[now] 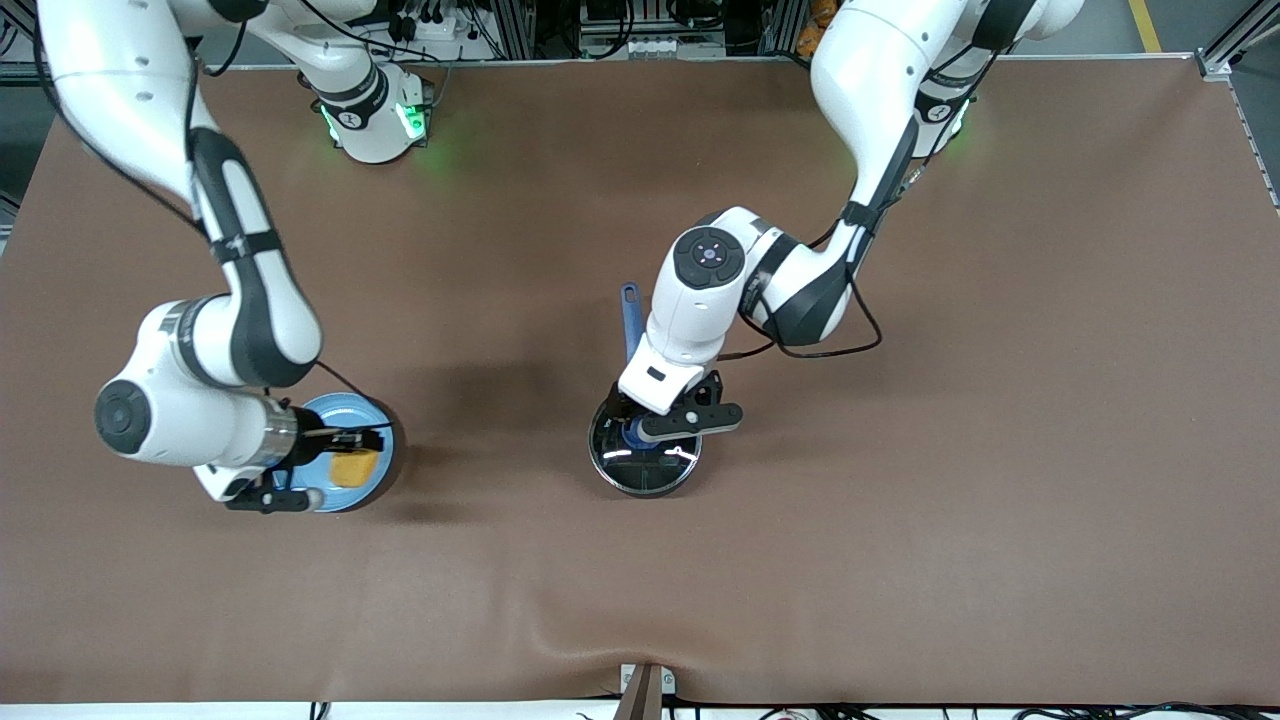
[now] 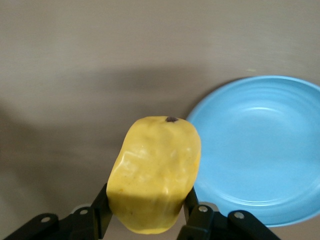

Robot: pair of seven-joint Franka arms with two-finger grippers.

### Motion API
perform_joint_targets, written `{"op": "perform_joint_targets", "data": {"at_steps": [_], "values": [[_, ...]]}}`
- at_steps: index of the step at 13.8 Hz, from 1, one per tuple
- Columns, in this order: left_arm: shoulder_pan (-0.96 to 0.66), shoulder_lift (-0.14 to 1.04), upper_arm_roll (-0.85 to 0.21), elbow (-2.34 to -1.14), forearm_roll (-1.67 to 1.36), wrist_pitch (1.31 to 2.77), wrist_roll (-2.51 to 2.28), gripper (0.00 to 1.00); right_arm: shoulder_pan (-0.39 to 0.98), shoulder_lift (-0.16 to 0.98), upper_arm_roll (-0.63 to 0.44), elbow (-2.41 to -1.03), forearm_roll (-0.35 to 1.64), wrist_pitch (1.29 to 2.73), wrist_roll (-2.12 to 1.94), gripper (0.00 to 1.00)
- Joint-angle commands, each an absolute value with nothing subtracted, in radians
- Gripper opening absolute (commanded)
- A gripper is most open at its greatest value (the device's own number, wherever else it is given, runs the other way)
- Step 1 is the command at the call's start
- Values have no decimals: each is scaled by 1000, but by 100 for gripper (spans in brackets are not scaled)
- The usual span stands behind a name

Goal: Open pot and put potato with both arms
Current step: 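Grasp the lid knob with the left gripper while the right gripper lifts the potato, then lift the lid with the left gripper while the right gripper carries the potato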

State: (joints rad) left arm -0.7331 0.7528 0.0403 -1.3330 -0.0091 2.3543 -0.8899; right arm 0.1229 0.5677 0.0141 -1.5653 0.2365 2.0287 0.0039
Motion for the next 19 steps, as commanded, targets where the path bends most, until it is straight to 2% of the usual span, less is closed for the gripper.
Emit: {"op": "perform_joint_targets", "data": {"at_steps": [1,6,11,12,13,15,17,19], "values": [[-750,781,60,-1296,-8,2367,-910,100,204,555,3,-1552,247,2025,-3,3],[-759,836,69,-1295,-6,2460,-910,100,271,534,3,-1516,245,2022,-5,3],[-784,839,87,-1295,-6,2462,-916,100,294,523,3,-1517,245,2026,-3,4],[-782,838,87,-1296,-6,2462,-925,71,298,523,3,-1517,245,2026,0,4],[-782,836,86,-1296,-6,2461,-940,25,302,523,3,-1516,245,2028,6,3],[-782,833,87,-1296,-5,2459,-940,1,311,523,3,-1516,245,2029,21,3],[-782,819,87,-1298,-6,2450,-940,0,311,523,3,-1516,245,2029,23,4],[-770,764,86,-1298,-9,2381,-933,0,316,523,3,-1513,245,2029,25,3]]}}
